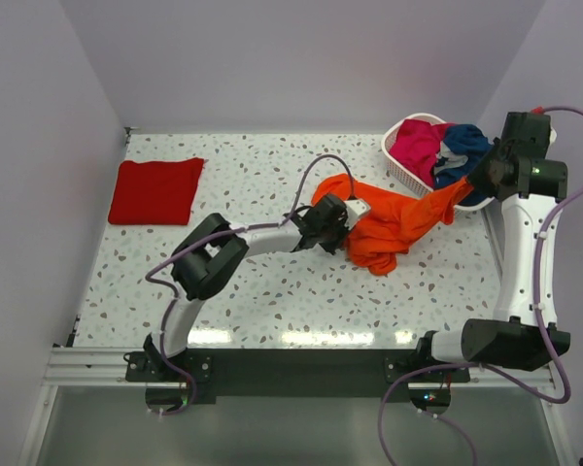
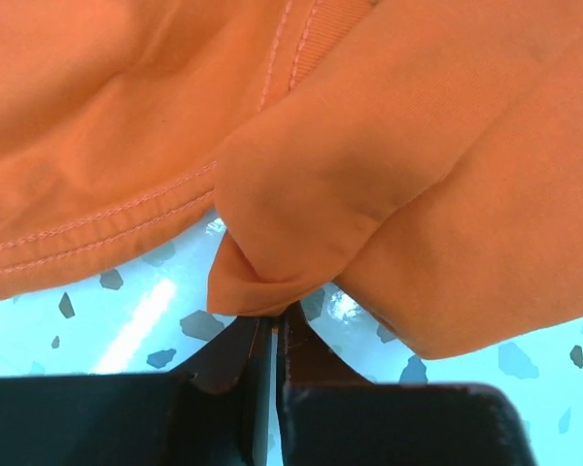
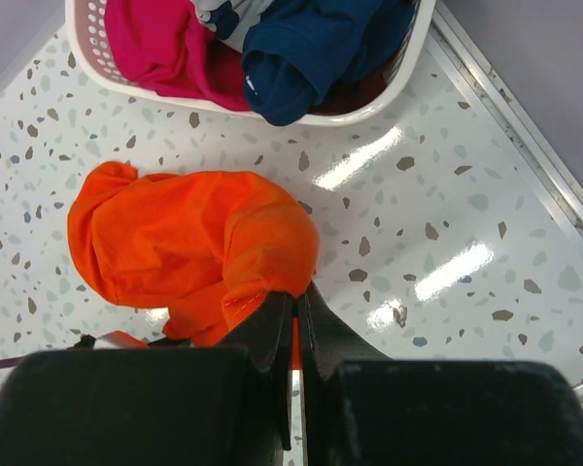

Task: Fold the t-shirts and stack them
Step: Flatten the tshirt out

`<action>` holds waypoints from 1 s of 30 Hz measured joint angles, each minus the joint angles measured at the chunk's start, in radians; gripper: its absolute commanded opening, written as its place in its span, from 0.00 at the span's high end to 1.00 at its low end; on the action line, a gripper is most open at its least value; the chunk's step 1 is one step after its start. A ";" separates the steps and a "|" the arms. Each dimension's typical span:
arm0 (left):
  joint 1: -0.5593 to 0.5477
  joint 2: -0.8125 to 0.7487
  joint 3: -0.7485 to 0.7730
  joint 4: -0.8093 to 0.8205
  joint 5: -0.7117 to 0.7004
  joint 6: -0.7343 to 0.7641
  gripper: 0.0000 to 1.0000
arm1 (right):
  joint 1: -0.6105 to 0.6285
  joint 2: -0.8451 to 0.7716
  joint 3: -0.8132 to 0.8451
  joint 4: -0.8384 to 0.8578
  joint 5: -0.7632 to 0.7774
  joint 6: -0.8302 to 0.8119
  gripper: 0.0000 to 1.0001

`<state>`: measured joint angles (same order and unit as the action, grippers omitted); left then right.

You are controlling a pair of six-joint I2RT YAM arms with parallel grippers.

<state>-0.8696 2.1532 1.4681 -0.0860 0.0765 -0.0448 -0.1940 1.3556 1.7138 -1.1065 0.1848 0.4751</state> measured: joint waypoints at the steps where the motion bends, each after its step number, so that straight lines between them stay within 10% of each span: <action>1: 0.002 -0.005 -0.009 0.009 -0.006 -0.007 1.00 | -0.002 0.000 -0.004 0.002 -0.003 0.003 1.00; 15: 0.348 -0.314 -0.114 -0.157 -0.169 -0.112 1.00 | -0.033 0.135 0.146 0.052 -0.084 0.029 1.00; 30: 0.541 -0.451 0.428 -0.516 -0.443 -0.062 1.00 | -0.056 0.362 0.605 0.163 -0.359 0.121 1.00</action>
<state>-0.3283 1.7023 1.8961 -0.6018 -0.3664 -0.1066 -0.2501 1.7172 2.3184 -0.9432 -0.1738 0.5961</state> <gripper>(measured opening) 0.053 0.014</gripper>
